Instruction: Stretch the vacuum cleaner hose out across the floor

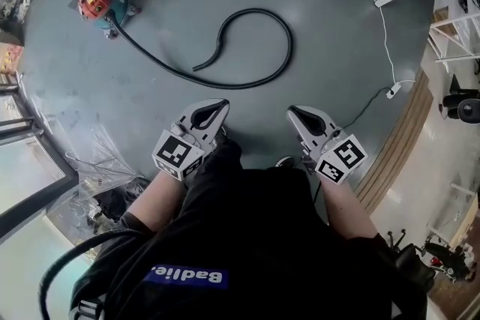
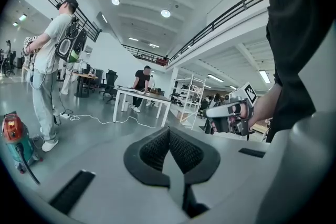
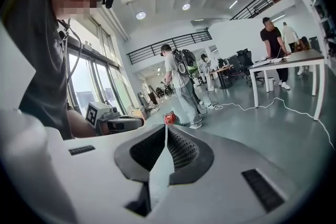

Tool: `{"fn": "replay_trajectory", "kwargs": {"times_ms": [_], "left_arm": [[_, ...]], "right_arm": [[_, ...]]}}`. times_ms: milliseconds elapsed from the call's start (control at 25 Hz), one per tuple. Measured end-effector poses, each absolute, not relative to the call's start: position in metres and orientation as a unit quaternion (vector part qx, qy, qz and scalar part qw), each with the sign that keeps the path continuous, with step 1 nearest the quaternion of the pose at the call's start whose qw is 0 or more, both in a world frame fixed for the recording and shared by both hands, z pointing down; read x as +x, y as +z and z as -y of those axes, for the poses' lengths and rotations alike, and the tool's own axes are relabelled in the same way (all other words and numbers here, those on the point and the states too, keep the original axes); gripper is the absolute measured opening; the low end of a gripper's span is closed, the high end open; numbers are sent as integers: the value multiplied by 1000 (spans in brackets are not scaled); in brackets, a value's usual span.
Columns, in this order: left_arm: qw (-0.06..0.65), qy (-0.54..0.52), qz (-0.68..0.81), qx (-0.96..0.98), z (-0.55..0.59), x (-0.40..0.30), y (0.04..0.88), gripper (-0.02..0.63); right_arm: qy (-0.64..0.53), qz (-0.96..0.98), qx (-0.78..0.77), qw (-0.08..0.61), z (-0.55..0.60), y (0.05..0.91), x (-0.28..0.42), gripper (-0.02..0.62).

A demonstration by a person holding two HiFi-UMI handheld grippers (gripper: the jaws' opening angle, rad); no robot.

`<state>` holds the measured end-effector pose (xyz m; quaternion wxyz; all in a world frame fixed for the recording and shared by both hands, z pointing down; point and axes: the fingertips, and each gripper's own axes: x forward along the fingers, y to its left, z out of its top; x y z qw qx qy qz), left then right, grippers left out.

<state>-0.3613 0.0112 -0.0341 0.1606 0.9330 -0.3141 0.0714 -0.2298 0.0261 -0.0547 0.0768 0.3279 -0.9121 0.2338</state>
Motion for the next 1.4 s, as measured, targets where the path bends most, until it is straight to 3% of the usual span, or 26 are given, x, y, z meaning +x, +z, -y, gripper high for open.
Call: {"fn": "replay_trajectory", "kwargs": {"times_ms": [280, 960, 1400], "left_arm": [[162, 106, 305, 933, 23, -376, -4, 7], [175, 190, 349, 901, 69, -243, 68, 8], [170, 174, 319, 916, 84, -226, 145, 8]], "right_arm": [[250, 911, 318, 84, 12, -33, -251, 5], [288, 924, 234, 88, 79, 62, -139, 5], [234, 933, 239, 133, 93, 143, -139, 5]]}}
